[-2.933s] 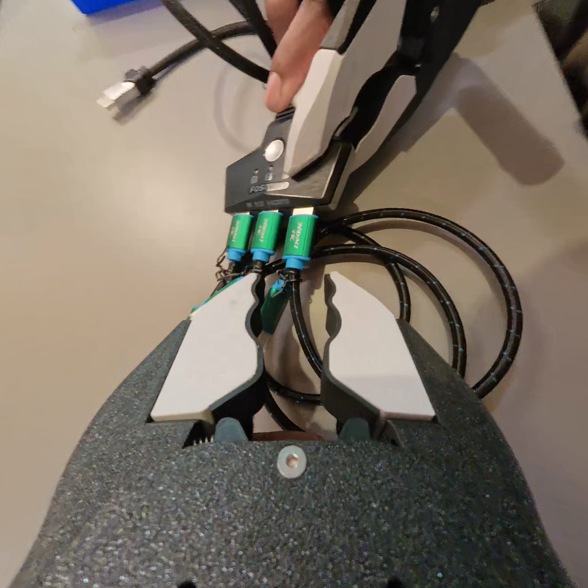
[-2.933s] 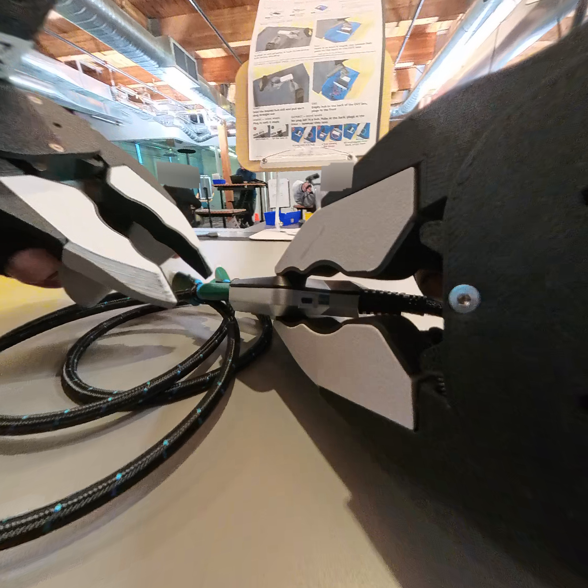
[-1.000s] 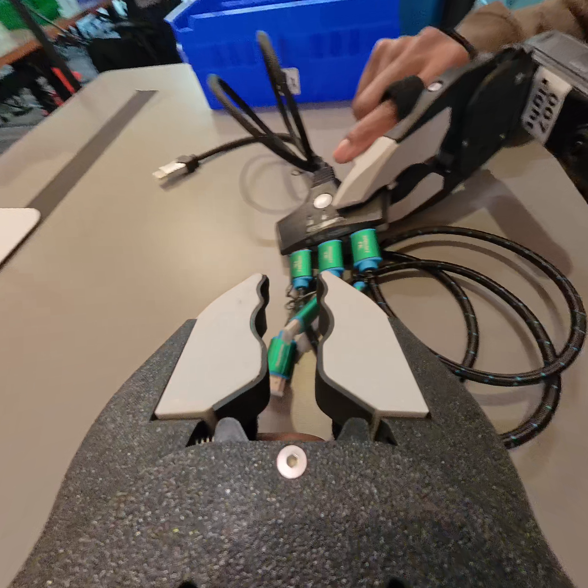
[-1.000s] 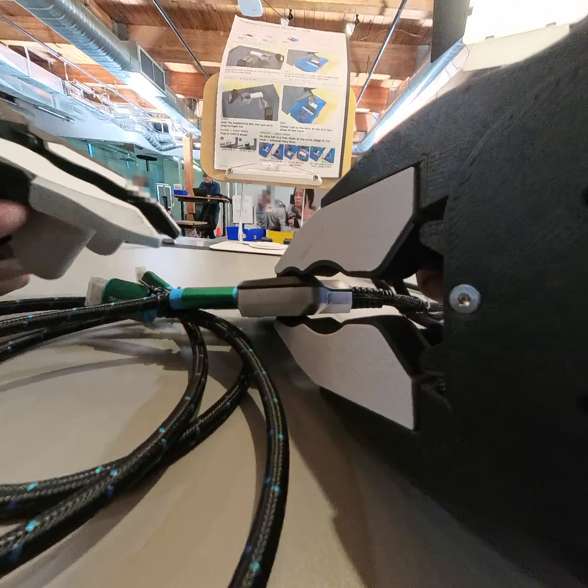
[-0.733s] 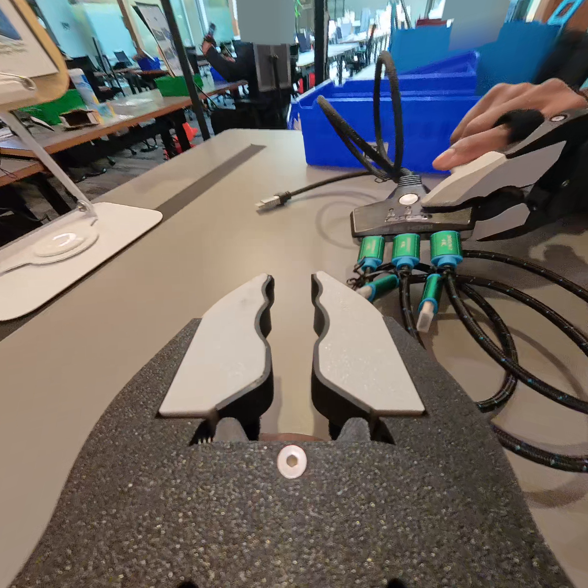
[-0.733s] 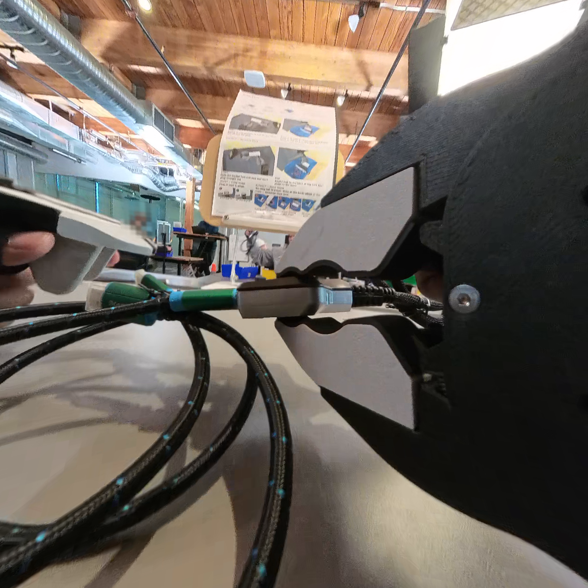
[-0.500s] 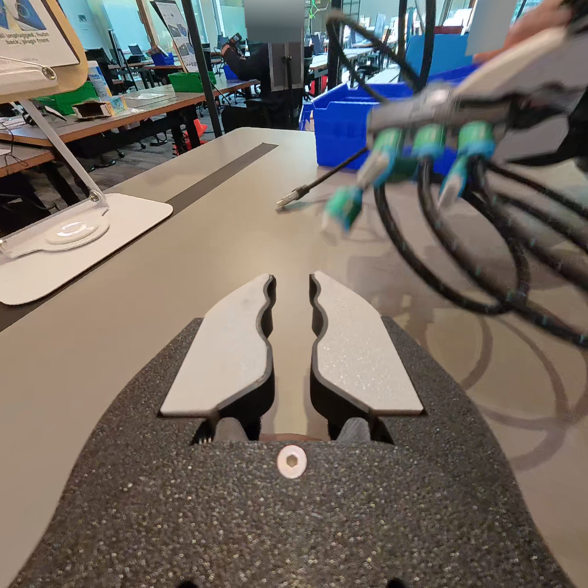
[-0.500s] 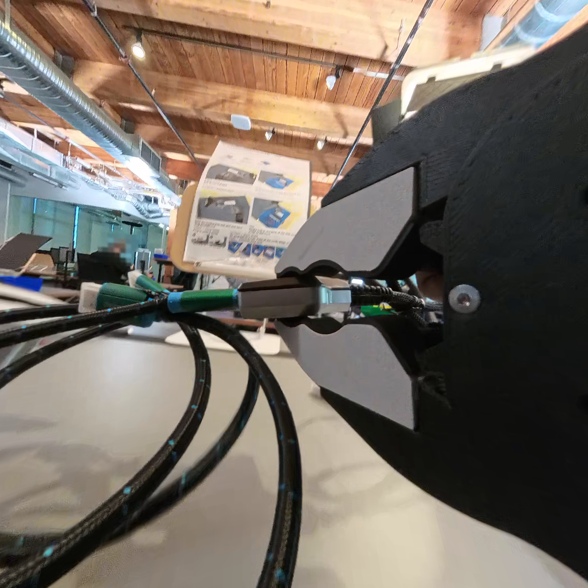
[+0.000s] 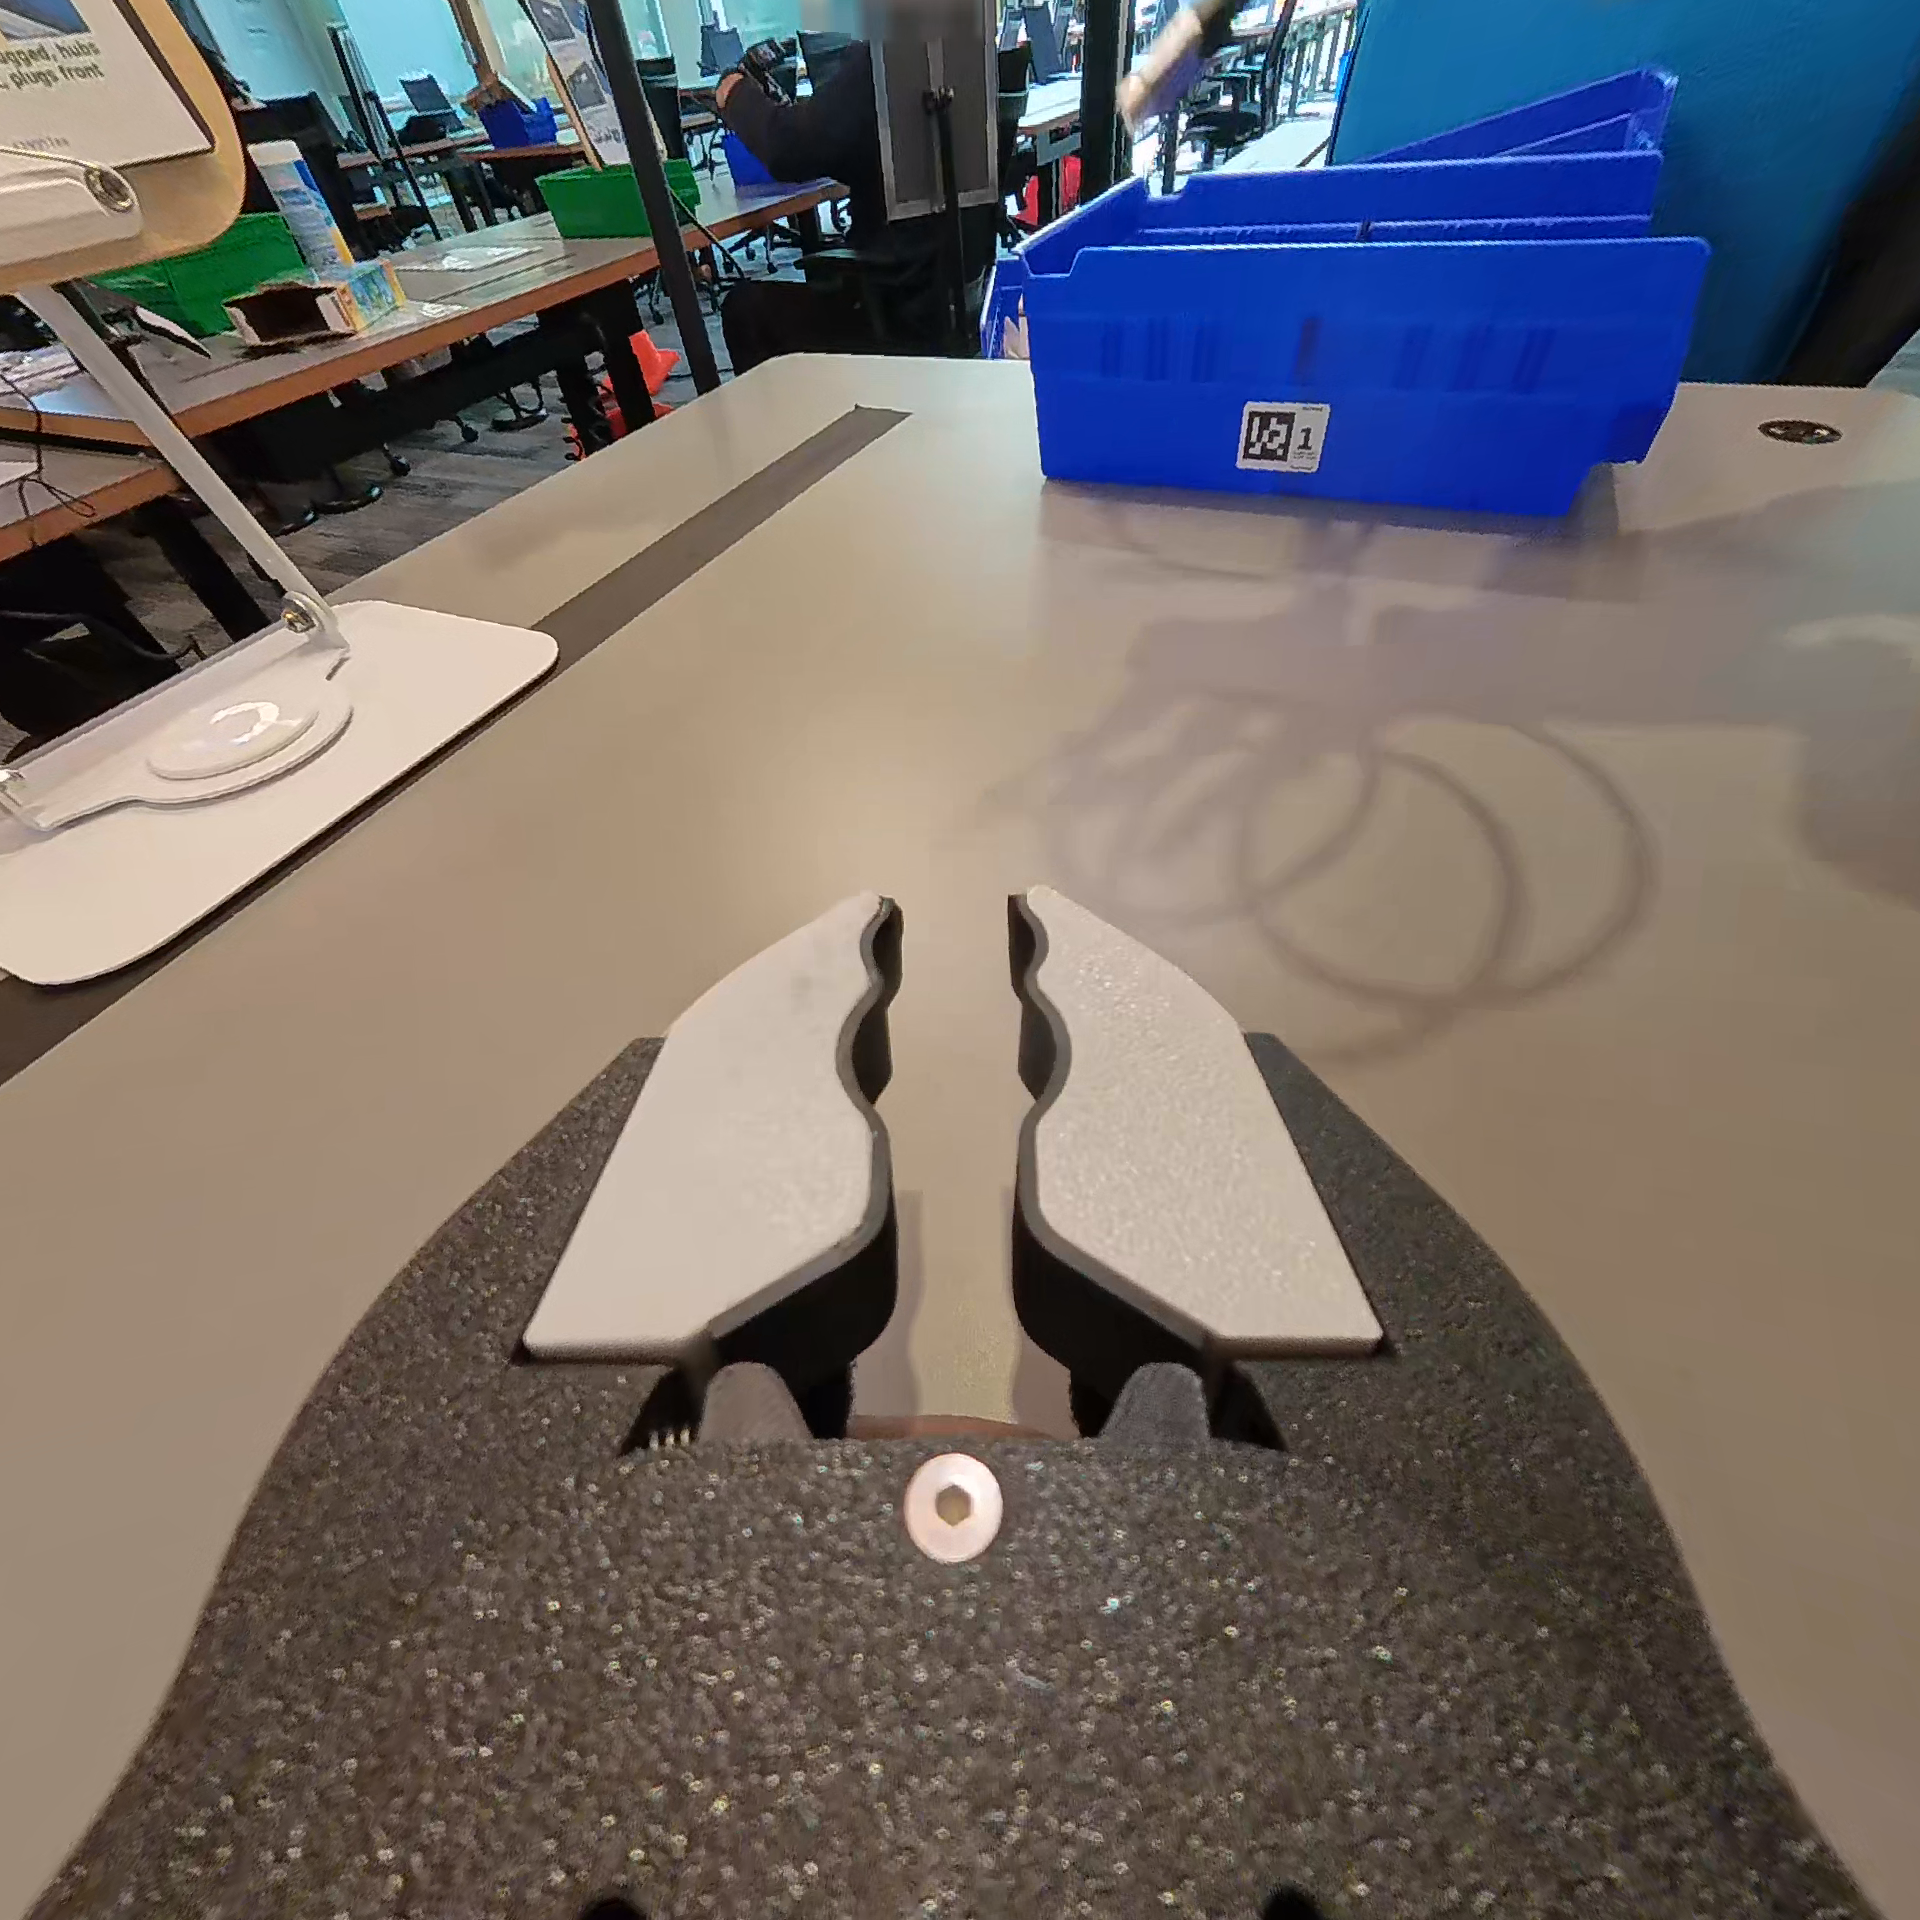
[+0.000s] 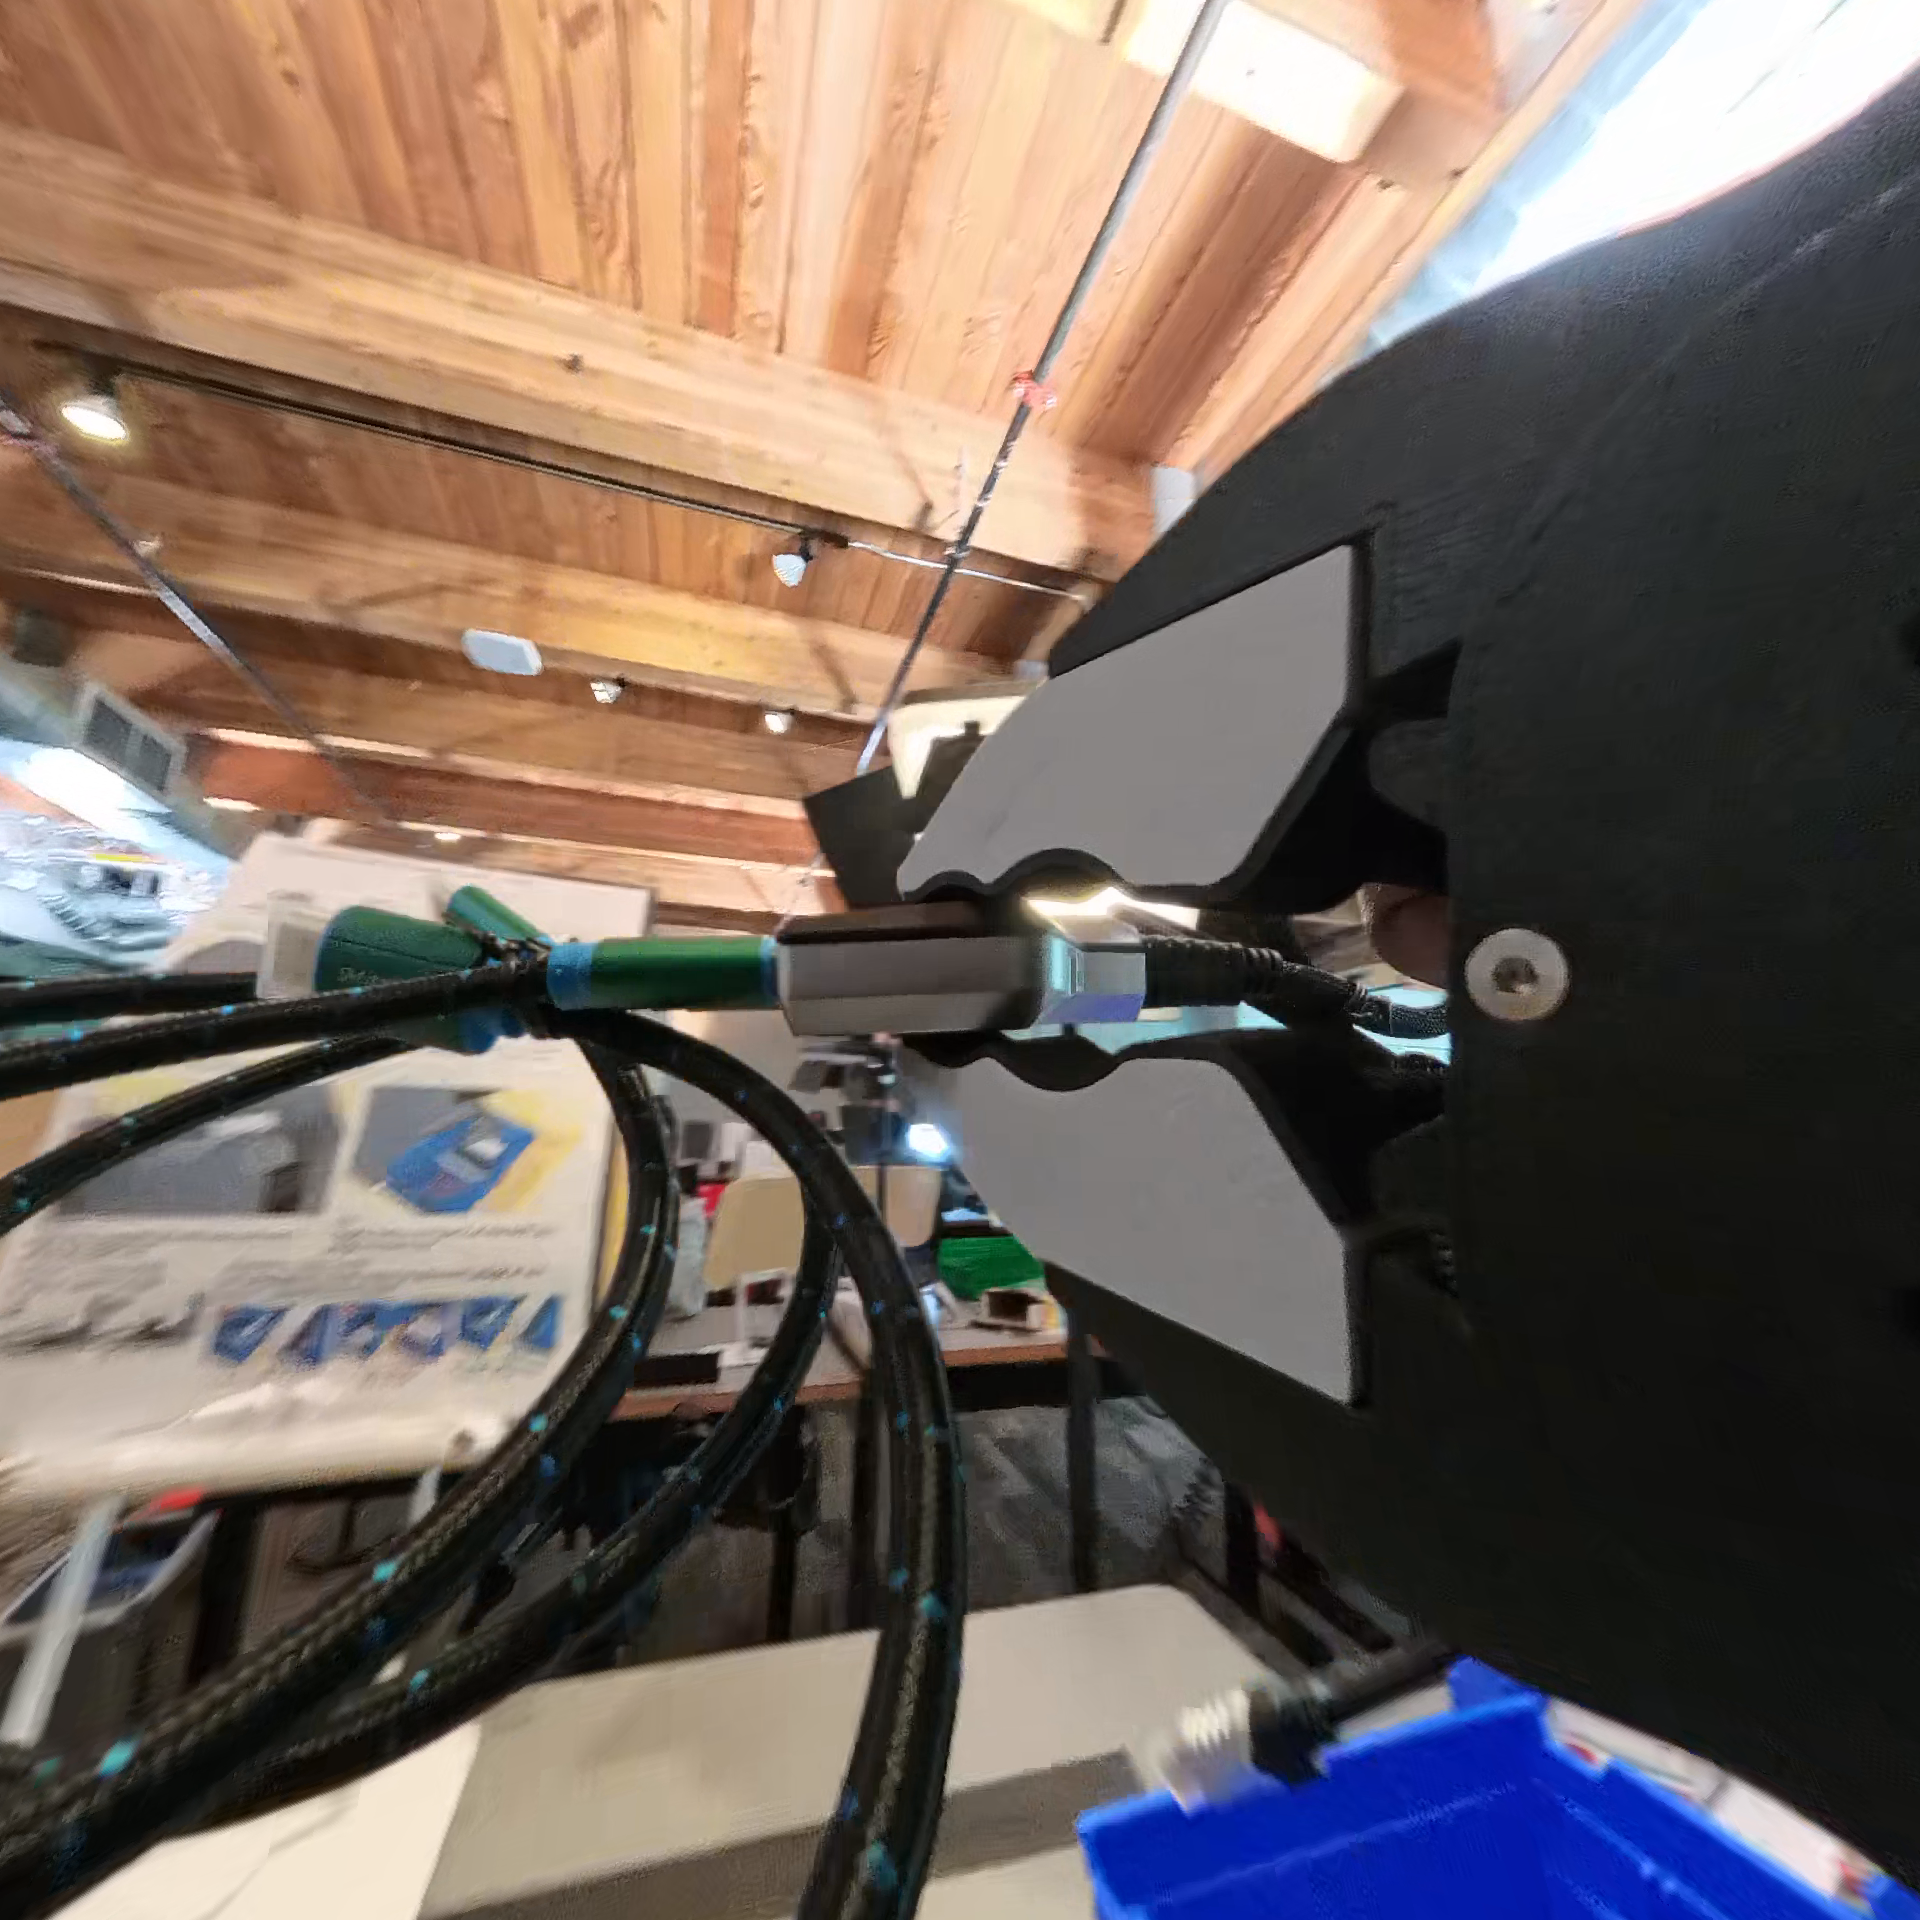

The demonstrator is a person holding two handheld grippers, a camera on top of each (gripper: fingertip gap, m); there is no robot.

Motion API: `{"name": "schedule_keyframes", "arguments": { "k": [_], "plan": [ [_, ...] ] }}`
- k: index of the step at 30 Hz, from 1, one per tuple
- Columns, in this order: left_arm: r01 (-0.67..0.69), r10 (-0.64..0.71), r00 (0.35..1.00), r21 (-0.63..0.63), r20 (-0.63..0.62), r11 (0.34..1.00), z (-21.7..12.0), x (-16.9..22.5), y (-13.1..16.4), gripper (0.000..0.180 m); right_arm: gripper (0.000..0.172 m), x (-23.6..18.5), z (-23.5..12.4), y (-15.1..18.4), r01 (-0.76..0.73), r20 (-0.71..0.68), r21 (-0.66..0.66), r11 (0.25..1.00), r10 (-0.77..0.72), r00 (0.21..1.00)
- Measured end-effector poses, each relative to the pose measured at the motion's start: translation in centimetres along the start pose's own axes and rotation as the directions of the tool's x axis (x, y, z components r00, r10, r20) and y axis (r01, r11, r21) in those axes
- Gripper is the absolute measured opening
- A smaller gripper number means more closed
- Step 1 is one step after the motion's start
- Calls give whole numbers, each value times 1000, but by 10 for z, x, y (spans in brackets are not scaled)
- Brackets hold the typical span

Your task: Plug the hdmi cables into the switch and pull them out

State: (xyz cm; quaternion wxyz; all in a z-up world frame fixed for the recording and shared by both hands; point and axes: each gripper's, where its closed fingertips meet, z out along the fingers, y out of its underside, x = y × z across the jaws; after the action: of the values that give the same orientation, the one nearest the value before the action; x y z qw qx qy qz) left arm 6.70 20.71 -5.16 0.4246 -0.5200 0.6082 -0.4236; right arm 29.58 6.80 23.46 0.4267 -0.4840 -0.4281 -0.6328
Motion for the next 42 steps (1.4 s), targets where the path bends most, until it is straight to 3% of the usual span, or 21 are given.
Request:
{"name": "schedule_keyframes", "arguments": {
  "k": [5,8,11,15,19,26,31,34,37,42],
  "plan": [
    [-17,17,1000,-14,-5,1000,1,3,2,20,21,8,5,77,-8,20,-211,977,12,1000],
    [-31,31,999,-23,-12,999,2,5,3,20,21,-29,6,112,-92,110,-294,951,130,985],
    [-44,43,999,-32,-16,999,3,7,4,20,21,-81,4,138,-242,216,-375,895,338,916],
    [-54,54,998,-37,-18,998,4,8,5,20,21,-137,0,163,-447,268,-494,746,619,738],
    [-56,55,998,-41,-22,998,4,9,6,20,21,-179,-4,177,-558,298,-608,564,814,498],
    [-71,70,997,-50,-34,996,5,12,7,20,21,-231,-12,168,-538,372,-760,365,923,101],
    [-81,79,996,-55,-40,995,6,13,8,20,21,-246,-8,173,-544,260,-822,166,960,-100],
    [-89,86,995,-58,-45,994,6,15,8,19,22,-263,-14,176,-484,233,-865,133,961,-151],
    [-101,98,994,-64,-50,993,6,17,9,19,22,-273,-19,178,-447,230,-883,143,962,-148],
    [-124,119,991,-81,-58,989,8,20,11,19,22,-274,-20,177,-416,283,-884,214,953,-111]
  ]
}}
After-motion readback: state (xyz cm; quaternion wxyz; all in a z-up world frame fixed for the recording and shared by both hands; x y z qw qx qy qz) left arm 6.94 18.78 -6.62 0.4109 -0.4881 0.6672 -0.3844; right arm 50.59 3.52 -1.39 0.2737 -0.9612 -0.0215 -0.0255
